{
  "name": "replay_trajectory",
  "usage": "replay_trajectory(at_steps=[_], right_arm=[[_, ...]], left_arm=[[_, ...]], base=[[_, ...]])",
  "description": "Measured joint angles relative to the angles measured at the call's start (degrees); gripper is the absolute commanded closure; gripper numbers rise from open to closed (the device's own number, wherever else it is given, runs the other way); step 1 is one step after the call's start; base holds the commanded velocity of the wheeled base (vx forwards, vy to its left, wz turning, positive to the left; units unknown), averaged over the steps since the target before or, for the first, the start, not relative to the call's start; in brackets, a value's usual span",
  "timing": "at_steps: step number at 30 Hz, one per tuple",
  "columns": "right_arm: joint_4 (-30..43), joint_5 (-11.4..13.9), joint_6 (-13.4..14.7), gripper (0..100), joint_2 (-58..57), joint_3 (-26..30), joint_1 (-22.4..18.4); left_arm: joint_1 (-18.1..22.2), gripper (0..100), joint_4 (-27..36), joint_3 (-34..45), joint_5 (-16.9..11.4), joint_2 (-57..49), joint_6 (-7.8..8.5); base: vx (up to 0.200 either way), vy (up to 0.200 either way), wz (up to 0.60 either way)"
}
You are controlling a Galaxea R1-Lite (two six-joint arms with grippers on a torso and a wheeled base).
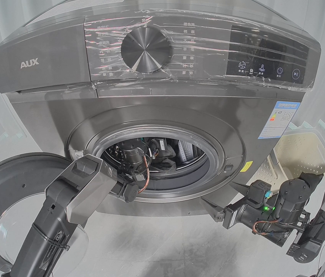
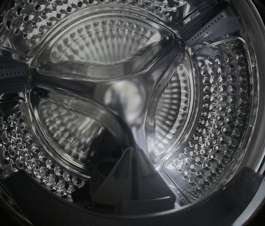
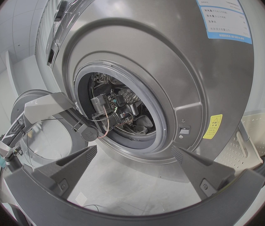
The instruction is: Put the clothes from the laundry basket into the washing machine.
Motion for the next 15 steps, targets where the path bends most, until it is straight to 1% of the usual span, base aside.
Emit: replay_trajectory(at_steps=[4, 5, 11, 15], right_arm=[[0.00, 0.02, 0.00, 0, -0.21, 0.05, 0.02], [0.00, 0.02, 0.00, 0, -0.21, 0.07, 0.11], [0.00, 0.02, 0.00, 0, -0.21, 0.10, 0.24], [0.00, -0.02, -0.02, 0, -0.22, 0.13, 0.27]], left_arm=[[0.52, 100, 0.16, -0.96, 0.27, 0.63, -0.13], [0.50, 0, 0.16, -1.07, 0.27, 0.72, -0.16], [0.16, 0, -0.09, -0.35, 0.27, 0.85, -0.67], [-0.46, 0, 0.02, 2.93, 0.22, 0.02, -1.01]], base=[[0.000, 0.000, 0.00], [0.000, 0.000, 0.00], [0.000, 0.000, 0.00], [0.000, 0.000, 0.00]])
